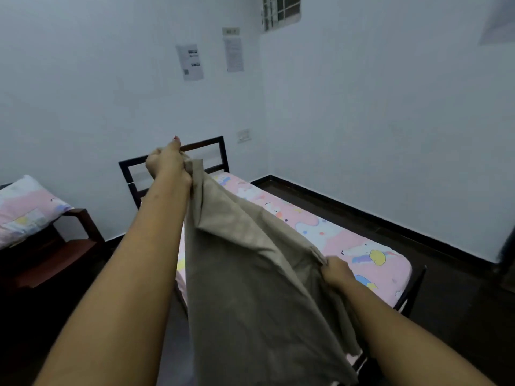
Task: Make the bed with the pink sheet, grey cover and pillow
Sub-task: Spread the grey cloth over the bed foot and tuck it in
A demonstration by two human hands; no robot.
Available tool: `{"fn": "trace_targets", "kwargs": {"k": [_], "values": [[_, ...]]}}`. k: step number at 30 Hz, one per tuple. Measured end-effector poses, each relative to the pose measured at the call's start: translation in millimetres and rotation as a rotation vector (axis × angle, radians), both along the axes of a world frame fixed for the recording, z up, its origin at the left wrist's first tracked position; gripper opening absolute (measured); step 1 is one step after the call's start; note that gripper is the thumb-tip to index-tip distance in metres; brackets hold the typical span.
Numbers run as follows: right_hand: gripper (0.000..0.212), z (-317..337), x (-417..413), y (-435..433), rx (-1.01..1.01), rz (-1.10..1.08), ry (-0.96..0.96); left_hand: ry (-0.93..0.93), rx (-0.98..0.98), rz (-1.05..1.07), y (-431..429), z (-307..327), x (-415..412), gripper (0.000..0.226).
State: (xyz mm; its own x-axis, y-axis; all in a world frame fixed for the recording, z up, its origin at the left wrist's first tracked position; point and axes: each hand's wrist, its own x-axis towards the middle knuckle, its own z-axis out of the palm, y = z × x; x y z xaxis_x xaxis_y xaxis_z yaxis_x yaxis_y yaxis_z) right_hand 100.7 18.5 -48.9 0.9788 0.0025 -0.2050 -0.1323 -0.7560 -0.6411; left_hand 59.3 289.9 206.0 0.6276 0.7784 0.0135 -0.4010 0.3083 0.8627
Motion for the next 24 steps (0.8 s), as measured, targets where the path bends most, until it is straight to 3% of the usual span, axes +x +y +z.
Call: {"fn": "trace_targets", "kwargs": {"k": [4, 8, 12, 14, 17, 19, 22, 24], "values": [[0.019, 56.5, 34.8, 81.6, 0.211, 0.047, -0.101, 0.163, 0.049, -0.015, 32.0, -7.7, 30.9, 0.037], [0.018, 115.0, 57.4, 152.2, 0.637, -0.031, -0.183, 0.102, 0.131, -0.088, 54.6, -13.1, 69.9, 0.03], [0.025, 164.3, 67.4, 169.7, 0.99, -0.197, -0.213, 0.096, 0.431, -0.337, 56.2, -4.8, 104.9, 0.014], [0.023, 185.2, 65.3, 162.8, 1.064, -0.229, -0.215, 0.074, 0.628, -0.574, 38.0, -10.6, 112.4, 0.039], [0.021, 204.5, 62.7, 151.8, 1.14, -0.281, -0.233, 0.169, 0.911, -0.672, -2.9, -37.3, 104.3, 0.079], [0.02, 205.5, 65.2, 145.7, 1.168, -0.315, -0.224, 0.181, 0.879, -0.778, -24.6, -61.6, 93.6, 0.085], [0.019, 193.5, 74.9, 131.7, 1.113, -0.426, -0.231, 0.154, 0.613, -1.128, -38.8, -94.4, 85.2, 0.092], [0.022, 179.0, 83.7, 123.5, 1.091, -0.491, -0.188, 0.168, 0.572, -1.22, -39.7, -103.3, 83.7, 0.08]]}}
